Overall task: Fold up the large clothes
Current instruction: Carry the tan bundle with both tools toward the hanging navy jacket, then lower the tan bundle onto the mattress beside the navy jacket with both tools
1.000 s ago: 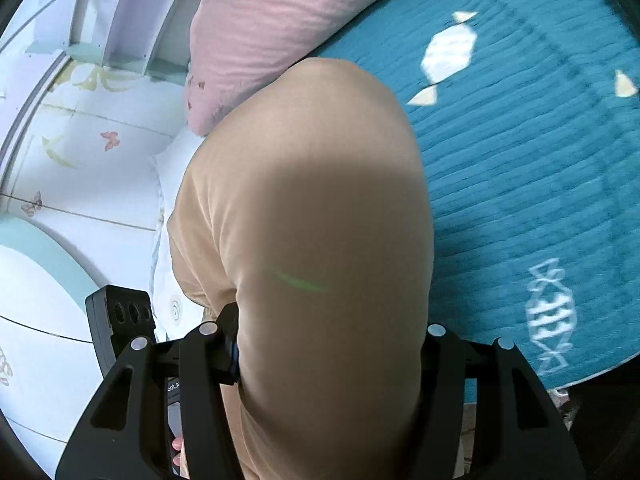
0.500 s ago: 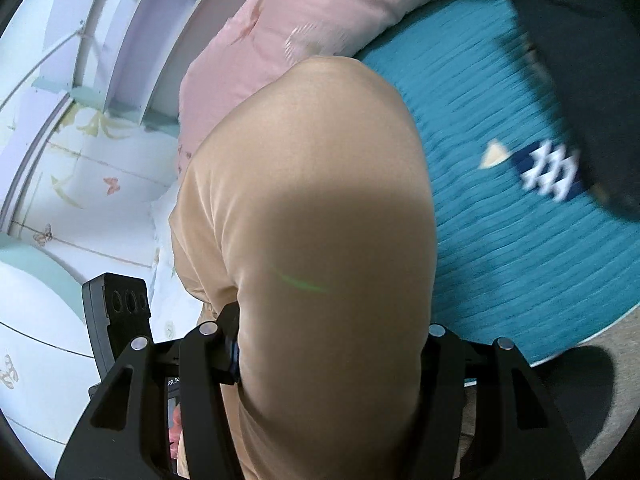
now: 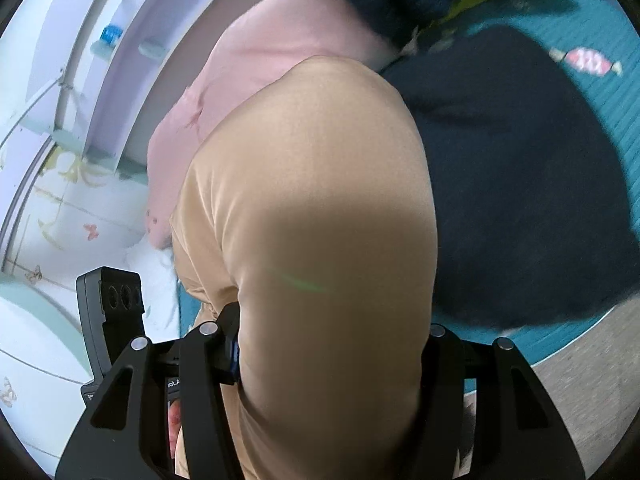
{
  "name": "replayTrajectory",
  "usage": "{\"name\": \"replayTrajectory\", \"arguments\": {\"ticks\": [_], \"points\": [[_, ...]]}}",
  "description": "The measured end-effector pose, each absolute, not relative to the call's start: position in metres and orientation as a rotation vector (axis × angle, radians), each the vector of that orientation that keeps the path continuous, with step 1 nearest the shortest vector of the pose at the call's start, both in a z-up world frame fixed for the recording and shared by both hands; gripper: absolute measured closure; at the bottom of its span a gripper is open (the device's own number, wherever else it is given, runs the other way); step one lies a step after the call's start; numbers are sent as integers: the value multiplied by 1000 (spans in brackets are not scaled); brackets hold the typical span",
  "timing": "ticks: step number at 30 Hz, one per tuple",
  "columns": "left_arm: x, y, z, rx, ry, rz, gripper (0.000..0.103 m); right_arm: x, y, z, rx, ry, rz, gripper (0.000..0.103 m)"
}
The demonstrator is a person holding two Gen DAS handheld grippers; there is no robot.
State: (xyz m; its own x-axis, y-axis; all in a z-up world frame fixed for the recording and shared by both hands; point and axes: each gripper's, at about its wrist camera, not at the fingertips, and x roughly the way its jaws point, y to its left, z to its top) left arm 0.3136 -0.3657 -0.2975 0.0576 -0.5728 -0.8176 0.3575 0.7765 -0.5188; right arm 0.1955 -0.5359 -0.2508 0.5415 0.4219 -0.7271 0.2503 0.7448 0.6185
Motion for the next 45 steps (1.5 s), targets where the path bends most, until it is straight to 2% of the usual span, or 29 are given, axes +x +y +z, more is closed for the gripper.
{"name": "replayTrajectory", "arguments": {"ticks": [10,17,18,19,21,22,24,26,28,35,45], "points": [[358,-477,-287,-216,1265,-782,62,228,-647,-223,689,950,44,50],[382,-515,-340,-262,1297,-745,60,252,-689,-271,681,1003,66,49],[384,-516,-350,-259,1291,-737,57,256,-695,-279,683,1004,72,48],[386,-518,-359,-260,1296,-725,54,255,-704,-297,680,1009,68,43],[393,-513,-385,-302,1353,-685,41,260,-716,-327,727,1042,28,33],[395,-510,-391,-319,1356,-692,39,258,-724,-342,791,1038,19,29],[397,-504,-390,-295,1329,-700,22,247,-731,-349,833,977,46,30],[400,-498,-385,-242,1303,-679,15,241,-730,-345,812,975,55,28],[404,-495,-381,-245,1317,-677,15,236,-731,-339,785,994,19,26],[399,-487,-358,-89,1246,-649,14,223,-722,-316,674,1038,-45,26],[406,-472,-320,-26,1199,-567,13,184,-735,-290,626,1038,-262,26]]}}
